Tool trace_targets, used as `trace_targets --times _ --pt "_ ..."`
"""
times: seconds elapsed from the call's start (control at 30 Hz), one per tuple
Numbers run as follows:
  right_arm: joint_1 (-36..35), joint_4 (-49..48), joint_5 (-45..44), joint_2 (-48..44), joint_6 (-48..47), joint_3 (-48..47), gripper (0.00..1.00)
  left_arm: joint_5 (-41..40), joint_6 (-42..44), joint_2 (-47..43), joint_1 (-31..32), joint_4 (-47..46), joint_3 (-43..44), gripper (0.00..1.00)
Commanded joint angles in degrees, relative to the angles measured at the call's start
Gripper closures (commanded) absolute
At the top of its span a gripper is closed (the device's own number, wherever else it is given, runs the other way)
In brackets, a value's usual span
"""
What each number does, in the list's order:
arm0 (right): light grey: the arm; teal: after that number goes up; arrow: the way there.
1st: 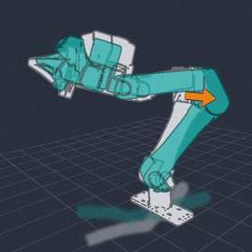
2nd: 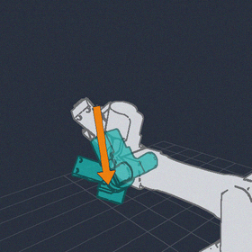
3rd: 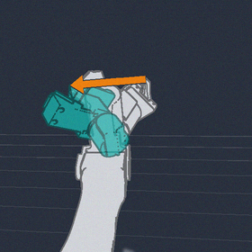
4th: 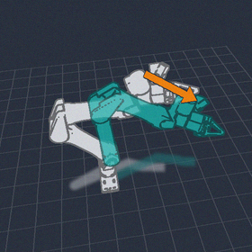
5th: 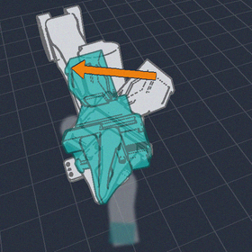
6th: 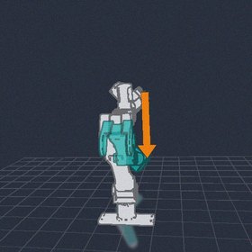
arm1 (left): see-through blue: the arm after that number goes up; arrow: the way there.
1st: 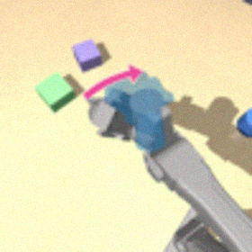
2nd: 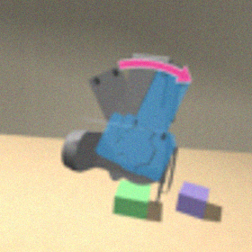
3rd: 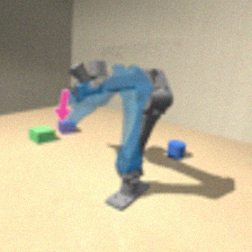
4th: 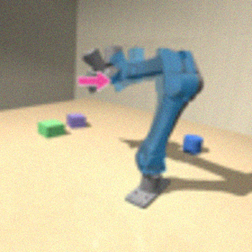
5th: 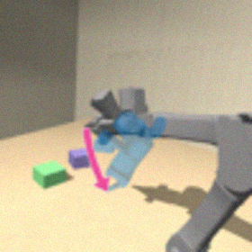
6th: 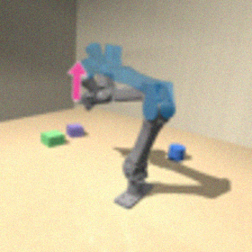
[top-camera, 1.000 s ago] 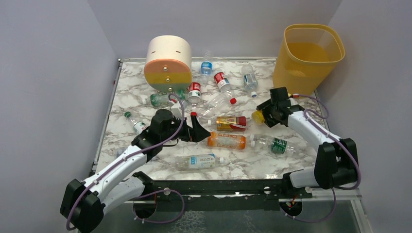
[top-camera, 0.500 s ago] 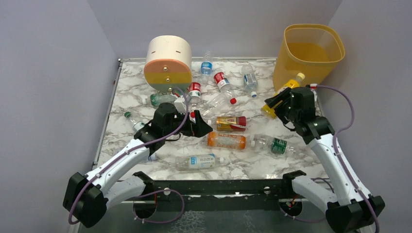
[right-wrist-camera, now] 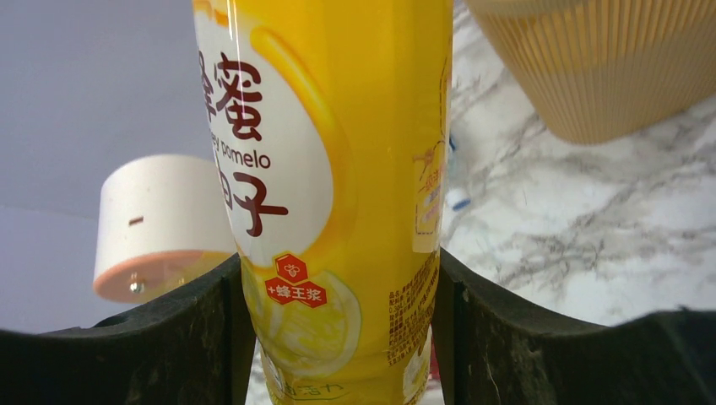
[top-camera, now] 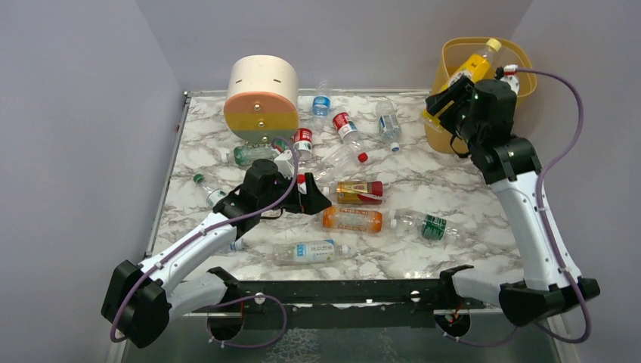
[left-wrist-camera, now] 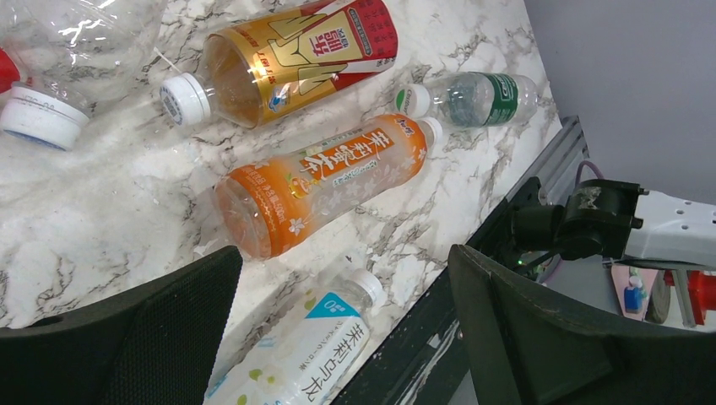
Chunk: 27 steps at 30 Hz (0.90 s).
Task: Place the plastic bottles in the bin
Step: Place the plastic bottle in the trash bin.
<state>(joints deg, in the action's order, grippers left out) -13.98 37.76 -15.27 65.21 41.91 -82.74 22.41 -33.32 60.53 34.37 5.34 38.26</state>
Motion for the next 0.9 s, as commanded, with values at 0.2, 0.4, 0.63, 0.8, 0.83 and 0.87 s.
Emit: trace_targets --times 0.2,0.4,0.63,0.8,0.83,0.87 --pt "4.3 -6.1 -6.9 15.9 -8.4 -17.7 0.41 -1.7 0.3 -4.1 0.3 0.5 1.2 0.01" --pt "9.4 -14.4 -4.2 22.5 -8.9 -21.5 0.42 -1.6 0.8 -4.4 0.3 1.3 1.2 0.01" --pt "14.4 -13.2 -2.9 35.2 -8.0 -34.0 0.43 -1.1 1.8 -3.0 0.3 1.4 1.3 0.01" --pt "19.4 -9.8 2.2 41.2 -5.7 -39.4 0.43 -2.4 2.2 -3.7 0.3 2.4 1.2 0.01" --pt "19.8 -9.4 2.4 42.0 -5.5 -39.8 0.43 -2.5 2.3 -3.8 0.3 2.6 1.2 0.01" --pt "20.1 -9.1 2.8 42.6 -5.7 -40.2 0.43 -2.5 2.3 -3.7 0.3 2.6 1.3 0.01"
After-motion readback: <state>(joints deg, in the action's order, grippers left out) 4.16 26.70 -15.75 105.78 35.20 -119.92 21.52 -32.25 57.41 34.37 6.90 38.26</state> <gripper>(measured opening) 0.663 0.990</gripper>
